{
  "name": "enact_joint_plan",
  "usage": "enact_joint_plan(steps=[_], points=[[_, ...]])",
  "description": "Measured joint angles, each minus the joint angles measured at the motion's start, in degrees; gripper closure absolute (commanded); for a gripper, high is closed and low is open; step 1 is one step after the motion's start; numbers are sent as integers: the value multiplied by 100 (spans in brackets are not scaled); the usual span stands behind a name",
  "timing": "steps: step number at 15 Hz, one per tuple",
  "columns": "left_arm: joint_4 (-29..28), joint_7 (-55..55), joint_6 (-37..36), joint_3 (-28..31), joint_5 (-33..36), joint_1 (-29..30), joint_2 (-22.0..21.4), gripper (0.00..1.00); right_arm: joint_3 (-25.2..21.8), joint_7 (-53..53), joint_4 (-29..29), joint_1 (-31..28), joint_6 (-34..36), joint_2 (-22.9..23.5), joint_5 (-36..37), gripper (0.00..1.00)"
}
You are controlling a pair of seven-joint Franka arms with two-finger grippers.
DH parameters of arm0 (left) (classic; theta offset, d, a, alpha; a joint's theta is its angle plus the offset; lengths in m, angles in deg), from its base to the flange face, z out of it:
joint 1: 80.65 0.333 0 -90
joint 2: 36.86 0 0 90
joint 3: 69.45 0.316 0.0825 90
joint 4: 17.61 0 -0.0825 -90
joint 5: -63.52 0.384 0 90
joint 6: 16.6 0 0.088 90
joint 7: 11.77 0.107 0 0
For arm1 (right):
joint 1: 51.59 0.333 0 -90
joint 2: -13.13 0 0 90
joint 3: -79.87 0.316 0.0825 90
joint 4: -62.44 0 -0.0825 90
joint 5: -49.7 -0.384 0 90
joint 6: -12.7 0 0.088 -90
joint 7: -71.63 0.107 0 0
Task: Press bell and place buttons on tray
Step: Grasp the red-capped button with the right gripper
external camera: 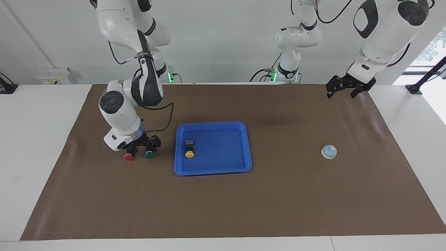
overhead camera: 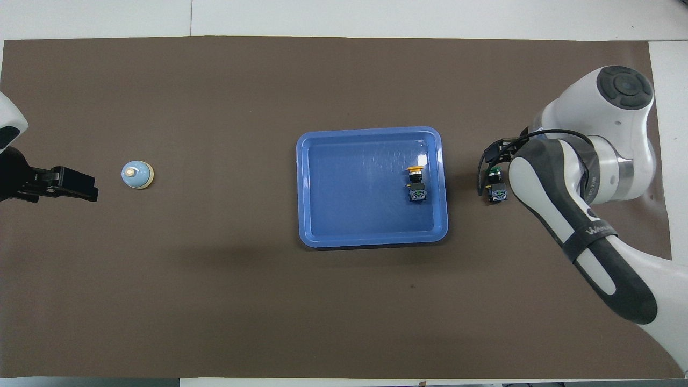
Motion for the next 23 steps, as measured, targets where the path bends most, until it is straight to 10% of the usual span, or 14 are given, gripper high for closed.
enact_joint_plan(steps=[16,23], points=[[0,0,0,0,0,0,0,0,-3,-470,-1143,-518,-814,-354,0,1],[0,-1,-1,0,0,0,0,0,-3,-478,-1274,-562,-1038,-354,0,48]])
